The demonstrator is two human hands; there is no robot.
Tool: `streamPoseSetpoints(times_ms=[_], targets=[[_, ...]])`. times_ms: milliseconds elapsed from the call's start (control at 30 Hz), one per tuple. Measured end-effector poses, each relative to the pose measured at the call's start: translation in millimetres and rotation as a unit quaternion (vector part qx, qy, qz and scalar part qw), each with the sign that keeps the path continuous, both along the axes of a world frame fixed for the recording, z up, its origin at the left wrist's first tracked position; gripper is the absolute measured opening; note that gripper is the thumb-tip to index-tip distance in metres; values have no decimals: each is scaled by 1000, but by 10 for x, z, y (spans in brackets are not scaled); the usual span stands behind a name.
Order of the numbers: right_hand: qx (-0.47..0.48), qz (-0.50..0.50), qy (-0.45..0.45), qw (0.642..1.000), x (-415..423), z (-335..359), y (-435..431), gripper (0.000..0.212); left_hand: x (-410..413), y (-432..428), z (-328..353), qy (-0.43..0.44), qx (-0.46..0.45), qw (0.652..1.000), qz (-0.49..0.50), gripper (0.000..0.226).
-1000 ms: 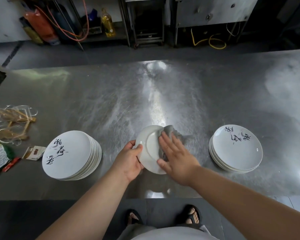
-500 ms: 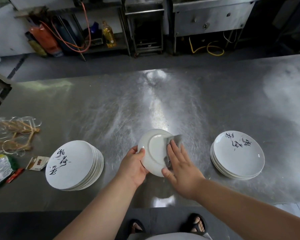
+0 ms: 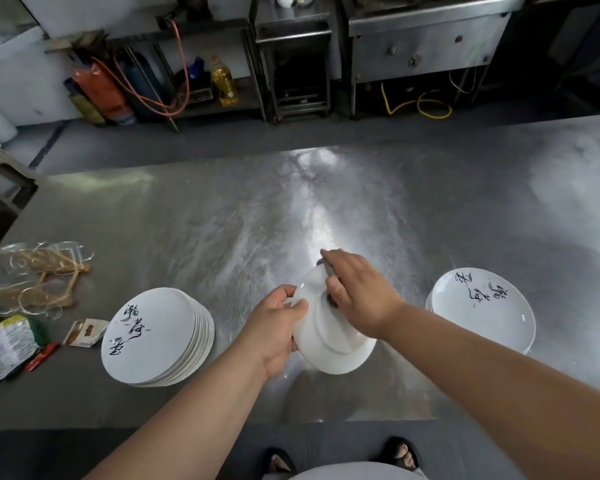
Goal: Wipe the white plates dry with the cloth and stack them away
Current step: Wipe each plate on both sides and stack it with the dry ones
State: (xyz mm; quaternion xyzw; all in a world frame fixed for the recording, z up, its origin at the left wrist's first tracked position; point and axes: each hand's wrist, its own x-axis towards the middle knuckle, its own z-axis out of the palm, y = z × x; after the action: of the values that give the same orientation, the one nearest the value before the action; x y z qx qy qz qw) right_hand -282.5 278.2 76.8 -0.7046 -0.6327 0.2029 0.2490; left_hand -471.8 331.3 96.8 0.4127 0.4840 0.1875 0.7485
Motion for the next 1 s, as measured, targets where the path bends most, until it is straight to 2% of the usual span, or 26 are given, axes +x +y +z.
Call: streamPoseSetpoints(times_ms=[67, 200, 233, 300, 400, 467, 567, 667, 767, 900, 1000], targets=[[8, 5, -20, 1000, -39, 66, -53, 83, -11, 47, 38, -13, 4, 1000, 7, 13], [56, 148, -128, 979, -238, 139, -159, 66, -20, 21, 61, -22, 11, 999, -36, 15], [67, 139, -121, 981, -218, 138, -136, 62, -28, 13, 57, -29, 9, 999, -35, 16], [54, 48, -61, 995, -118, 131, -94, 56, -44, 30, 54, -47, 9, 999, -9, 14], [6, -55, 21, 998, -57, 77, -185, 62, -79, 94, 29, -88, -11, 994, 66, 14], [-22, -53, 3, 998, -147, 73, -282, 67, -103, 108, 22, -98, -23, 992, 72, 15], [-8, -8, -50, 999, -124, 152, -207, 64, -136, 21, 17, -85, -27, 995, 43, 14], [14, -20, 3, 1000, -26, 181, -81, 57, -177, -31, 50, -104, -28, 992, 70, 14], [11, -63, 82, 995, -124, 52, -308, 68, -204, 64, 122, -150, -32, 979, 132, 14], [-15, -74, 40, 996, -203, -59, -514, 72, -151, 69, 153, -131, -36, 986, 100, 13], [36, -79, 23, 996, 8, 59, -274, 64, -57, 32, 194, -145, -47, 984, 95, 15]])
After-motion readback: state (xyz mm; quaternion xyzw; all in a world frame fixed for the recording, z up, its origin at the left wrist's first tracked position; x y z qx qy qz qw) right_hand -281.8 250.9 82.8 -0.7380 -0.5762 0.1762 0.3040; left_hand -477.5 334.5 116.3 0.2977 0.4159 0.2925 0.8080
